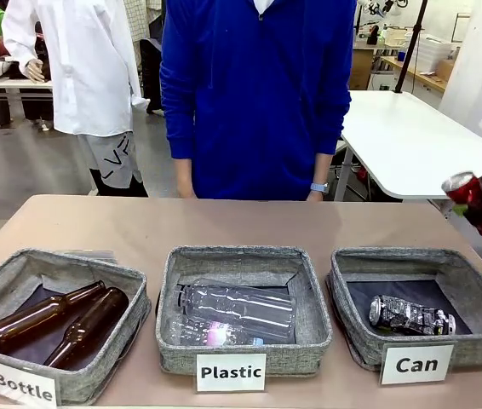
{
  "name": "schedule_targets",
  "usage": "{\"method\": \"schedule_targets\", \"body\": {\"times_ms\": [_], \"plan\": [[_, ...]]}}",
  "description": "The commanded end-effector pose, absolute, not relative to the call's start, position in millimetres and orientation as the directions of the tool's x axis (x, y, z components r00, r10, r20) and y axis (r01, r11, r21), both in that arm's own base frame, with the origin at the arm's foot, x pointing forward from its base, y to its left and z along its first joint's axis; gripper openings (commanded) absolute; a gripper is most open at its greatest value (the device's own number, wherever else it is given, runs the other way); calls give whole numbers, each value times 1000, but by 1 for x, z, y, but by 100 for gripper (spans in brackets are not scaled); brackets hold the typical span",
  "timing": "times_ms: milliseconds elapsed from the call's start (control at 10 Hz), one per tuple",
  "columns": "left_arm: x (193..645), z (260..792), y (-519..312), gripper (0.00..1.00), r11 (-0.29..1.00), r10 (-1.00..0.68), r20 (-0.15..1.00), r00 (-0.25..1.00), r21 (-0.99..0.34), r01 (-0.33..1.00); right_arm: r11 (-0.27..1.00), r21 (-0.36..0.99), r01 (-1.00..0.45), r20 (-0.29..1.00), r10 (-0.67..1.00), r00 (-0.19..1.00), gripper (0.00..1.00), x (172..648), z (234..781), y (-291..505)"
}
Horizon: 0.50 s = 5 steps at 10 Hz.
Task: Sort the can waste into the basket.
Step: Pick up the can waste from the table and place it in the right Fabric basket.
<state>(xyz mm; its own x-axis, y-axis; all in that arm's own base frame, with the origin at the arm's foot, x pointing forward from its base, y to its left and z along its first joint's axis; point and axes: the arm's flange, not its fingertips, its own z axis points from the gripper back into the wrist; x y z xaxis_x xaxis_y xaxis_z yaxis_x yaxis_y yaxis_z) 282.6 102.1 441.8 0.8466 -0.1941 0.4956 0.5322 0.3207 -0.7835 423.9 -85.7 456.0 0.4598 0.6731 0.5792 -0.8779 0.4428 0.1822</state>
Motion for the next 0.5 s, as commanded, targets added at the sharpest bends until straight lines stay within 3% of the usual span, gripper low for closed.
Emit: {"method": "schedule_targets", "body": {"times_ms": [0,100,400], "plan": [[283,445,104,100,311,-194,485,853,-794,522,334,33,-942,455,834,312,0,380,452,-42],[283,445,104,100,311,-194,485,853,-794,522,305,-30,-952,405,874,267,0,371,445,-25],[283,445,104,100,311,-194,485,853,-794,522,190,-16,-982,355,919,172,0,370,435,-11]]}}
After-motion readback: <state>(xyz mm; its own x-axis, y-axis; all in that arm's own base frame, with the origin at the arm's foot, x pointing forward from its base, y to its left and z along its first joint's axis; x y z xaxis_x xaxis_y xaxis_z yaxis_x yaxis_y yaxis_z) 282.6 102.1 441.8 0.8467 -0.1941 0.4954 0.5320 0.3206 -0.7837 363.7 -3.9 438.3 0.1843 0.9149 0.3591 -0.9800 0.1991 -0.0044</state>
